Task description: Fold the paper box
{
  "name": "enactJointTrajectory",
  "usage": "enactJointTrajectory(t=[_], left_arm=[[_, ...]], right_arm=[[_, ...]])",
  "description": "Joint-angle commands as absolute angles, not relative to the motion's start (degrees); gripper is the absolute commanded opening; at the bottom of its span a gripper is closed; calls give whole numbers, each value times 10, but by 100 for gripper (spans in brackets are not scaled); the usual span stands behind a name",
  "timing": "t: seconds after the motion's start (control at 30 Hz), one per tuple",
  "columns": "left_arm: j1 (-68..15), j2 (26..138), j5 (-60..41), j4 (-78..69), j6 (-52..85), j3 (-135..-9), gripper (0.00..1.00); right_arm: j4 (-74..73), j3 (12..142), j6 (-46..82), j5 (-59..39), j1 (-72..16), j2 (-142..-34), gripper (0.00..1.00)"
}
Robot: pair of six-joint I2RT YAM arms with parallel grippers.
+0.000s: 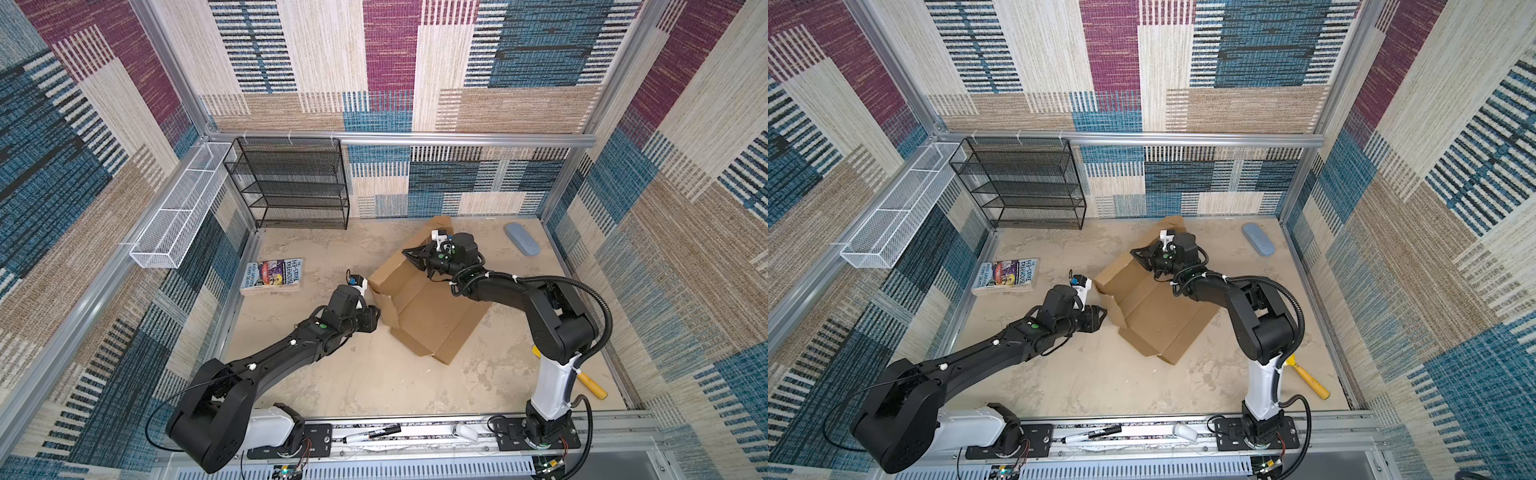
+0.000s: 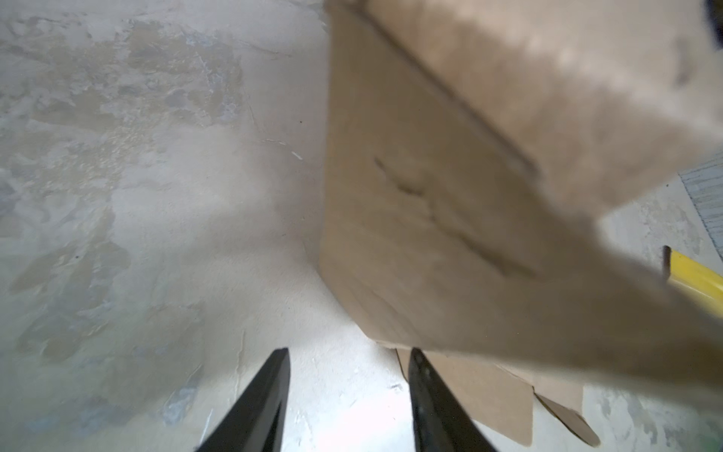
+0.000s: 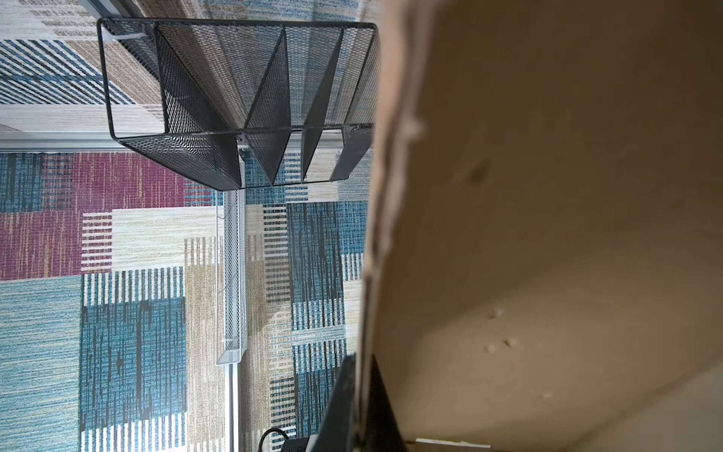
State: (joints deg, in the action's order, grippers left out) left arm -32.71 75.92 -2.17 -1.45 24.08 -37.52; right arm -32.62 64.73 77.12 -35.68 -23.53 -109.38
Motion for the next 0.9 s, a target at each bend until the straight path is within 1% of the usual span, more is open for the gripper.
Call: enactJointTrajectory(t=[0.0,0.2,0.57,0.7,0.87], left_arm=[[-337,766,2,-44,243,-386,52],[-358,782,33,-54,247,-395,54],[-394,805,89,-54,269,-402,57],[-414,804,130,-55,292,-396,59],[-444,804,210,-67,318,-386,60]], right_arm=[[-363,641,769,-370,-235,-1091,5],[-390,621,770,-375,-234,-1093,5],[-438,564,753,-386,-225,-1066,5],[-454,553,753,-390,-223,-1064,5],[-483,537,758,-391,-222,-1065,5]])
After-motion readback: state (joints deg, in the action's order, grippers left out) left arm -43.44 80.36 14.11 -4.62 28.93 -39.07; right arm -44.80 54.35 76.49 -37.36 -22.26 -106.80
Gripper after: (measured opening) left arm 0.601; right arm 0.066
